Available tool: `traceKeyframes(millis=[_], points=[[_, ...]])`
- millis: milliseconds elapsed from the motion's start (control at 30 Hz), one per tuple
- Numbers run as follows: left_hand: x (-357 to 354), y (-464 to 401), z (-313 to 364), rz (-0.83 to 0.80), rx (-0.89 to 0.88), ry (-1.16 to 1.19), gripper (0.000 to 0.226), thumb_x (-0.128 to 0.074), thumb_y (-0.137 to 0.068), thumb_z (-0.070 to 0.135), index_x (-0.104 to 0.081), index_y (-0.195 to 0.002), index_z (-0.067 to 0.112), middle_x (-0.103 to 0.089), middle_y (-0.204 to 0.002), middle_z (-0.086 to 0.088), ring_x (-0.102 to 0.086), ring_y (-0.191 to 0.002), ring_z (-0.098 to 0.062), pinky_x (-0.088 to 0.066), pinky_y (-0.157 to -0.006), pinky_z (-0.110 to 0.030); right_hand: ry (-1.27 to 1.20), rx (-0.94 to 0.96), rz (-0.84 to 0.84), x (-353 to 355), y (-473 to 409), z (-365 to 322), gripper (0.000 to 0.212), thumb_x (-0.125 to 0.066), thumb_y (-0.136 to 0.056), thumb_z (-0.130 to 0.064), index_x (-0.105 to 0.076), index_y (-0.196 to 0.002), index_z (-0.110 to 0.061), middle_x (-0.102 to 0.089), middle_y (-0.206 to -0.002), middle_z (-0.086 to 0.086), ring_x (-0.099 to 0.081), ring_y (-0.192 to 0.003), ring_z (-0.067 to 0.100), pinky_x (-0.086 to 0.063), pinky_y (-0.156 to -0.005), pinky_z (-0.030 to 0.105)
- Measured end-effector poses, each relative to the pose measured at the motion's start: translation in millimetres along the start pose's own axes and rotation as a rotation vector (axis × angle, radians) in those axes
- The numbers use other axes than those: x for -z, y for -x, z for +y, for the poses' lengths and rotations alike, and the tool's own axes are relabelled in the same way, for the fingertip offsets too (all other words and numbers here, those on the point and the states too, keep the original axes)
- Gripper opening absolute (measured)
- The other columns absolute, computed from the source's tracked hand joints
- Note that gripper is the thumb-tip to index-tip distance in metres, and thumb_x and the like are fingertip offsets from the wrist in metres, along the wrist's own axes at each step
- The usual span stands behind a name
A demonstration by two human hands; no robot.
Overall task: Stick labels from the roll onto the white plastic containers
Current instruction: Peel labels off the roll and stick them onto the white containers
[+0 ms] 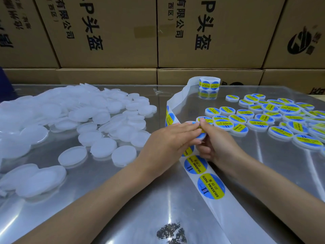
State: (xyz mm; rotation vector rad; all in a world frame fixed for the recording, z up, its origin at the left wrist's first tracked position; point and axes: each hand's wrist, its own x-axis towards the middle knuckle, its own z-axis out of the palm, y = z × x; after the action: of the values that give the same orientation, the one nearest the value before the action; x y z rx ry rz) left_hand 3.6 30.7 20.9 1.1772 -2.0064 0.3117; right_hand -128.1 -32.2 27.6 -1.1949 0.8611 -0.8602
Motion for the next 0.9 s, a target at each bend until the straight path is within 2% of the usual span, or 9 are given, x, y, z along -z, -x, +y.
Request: traceKeyframes(millis=[133,200,267,400,500,600,733,800,900], points=[[0.6,4.7,-9.1,0.047,-0.074,-0.053,0.032,-0.065,-0.064,-0.014,-0.077,-0.085,0.007,-0.074,-0.097,-0.005,-0.072,-0.086,-0.023,-0.059,-0.066,-0.039,0.327,0.121,0.073,10.3,-5.8,-2.5,0.044,-0.043,-0.099,-0.033,-0.040,-0.056,-0.020,-0.030,-0.037,-0.010,-0.025,-0.032,0.005,-0.020,-0.033,0.016],[1.8,5.3,-12.5,0.046,-0.059,-0.087,0.030,-0.062,-0.060,-0.015,-0.075,-0.072,0.009,-0.075,-0.088,-0.001,-0.072,-0.078,-0.021,-0.058,-0.059,-0.036,0.461,0.216,0.171,19.8,-9.9,-3.8,0.050,-0.044,-0.099,-0.030,-0.047,-0.050,-0.018,-0.040,-0.036,-0.012,-0.033,-0.032,0.002,-0.026,-0.039,0.014],[1.1,6.5,-13.5,0.013,-0.044,-0.082,0.023,-0.063,-0.067,-0.008,-0.075,-0.076,0.010,-0.075,-0.084,-0.001,-0.072,-0.075,-0.021,-0.057,-0.057,-0.036,0.597,0.269,0.242,31.0,-14.1,-4.5,0.039,-0.047,-0.097,-0.032,-0.057,-0.062,-0.018,-0.055,-0.050,-0.011,-0.042,-0.041,0.001,-0.034,-0.051,0.022],[-0.5,9.5,-7.4,-0.135,0.064,-0.015,0.022,-0.061,-0.084,0.025,-0.073,-0.102,0.021,-0.072,-0.101,0.009,-0.068,-0.091,-0.015,-0.056,-0.069,-0.036,0.826,0.268,0.300,46.5,-22.4,-0.4,0.021,-0.051,-0.094,-0.033,-0.063,-0.088,-0.017,-0.065,-0.084,0.001,-0.058,-0.080,0.017,-0.042,-0.075,0.032],[-3.2,10.6,-5.1,-0.333,0.098,0.006,0.037,-0.056,-0.087,0.048,-0.063,-0.119,0.033,-0.061,-0.124,0.018,-0.054,-0.116,-0.001,-0.051,-0.089,-0.033,0.919,0.227,0.317,49.1,-23.4,1.4,0.012,-0.052,-0.094,-0.033,-0.058,-0.092,-0.023,-0.063,-0.092,0.000,-0.057,-0.087,0.018,-0.038,-0.073,0.029],[-4.1,11.1,-6.2,-0.464,0.117,-0.021,0.043,-0.048,-0.087,0.059,-0.063,-0.119,0.036,-0.058,-0.127,0.020,-0.048,-0.119,0.002,-0.047,-0.094,-0.033,1.063,0.164,0.366,51.5,-23.3,0.4,0.011,-0.050,-0.093,-0.036,-0.057,-0.094,-0.028,-0.064,-0.099,-0.002,-0.058,-0.094,0.022,-0.040,-0.074,0.031],[0.4,10.0,-15.2,-0.482,0.193,-0.067,0.045,-0.042,-0.087,0.063,-0.065,-0.114,0.035,-0.060,-0.123,0.021,-0.050,-0.117,0.002,-0.049,-0.088,-0.033,1.265,0.199,0.446,51.2,-17.4,-0.6,0.014,-0.049,-0.092,-0.033,-0.060,-0.099,-0.027,-0.057,-0.117,0.002,-0.055,-0.106,0.028,-0.043,-0.082,0.037],[1.8,10.0,-20.5,-0.482,0.240,-0.097,0.042,-0.043,-0.089,0.062,-0.063,-0.114,0.035,-0.059,-0.123,0.021,-0.051,-0.116,0.001,-0.048,-0.087,-0.031,1.271,0.326,0.436,47.3,-13.7,-2.5,0.015,-0.052,-0.092,-0.031,-0.062,-0.101,-0.026,-0.054,-0.116,0.000,-0.054,-0.106,0.025,-0.039,-0.077,0.034],[1.7,10.4,-25.2,-0.494,0.322,-0.130,0.046,-0.039,-0.088,0.064,-0.059,-0.115,0.034,-0.057,-0.123,0.019,-0.052,-0.113,-0.003,-0.046,-0.086,-0.030,1.242,0.509,0.256,36.8,-8.6,-3.5,0.009,-0.055,-0.090,-0.031,-0.063,-0.090,-0.026,-0.059,-0.096,-0.008,-0.053,-0.089,0.016,-0.035,-0.069,0.029]])
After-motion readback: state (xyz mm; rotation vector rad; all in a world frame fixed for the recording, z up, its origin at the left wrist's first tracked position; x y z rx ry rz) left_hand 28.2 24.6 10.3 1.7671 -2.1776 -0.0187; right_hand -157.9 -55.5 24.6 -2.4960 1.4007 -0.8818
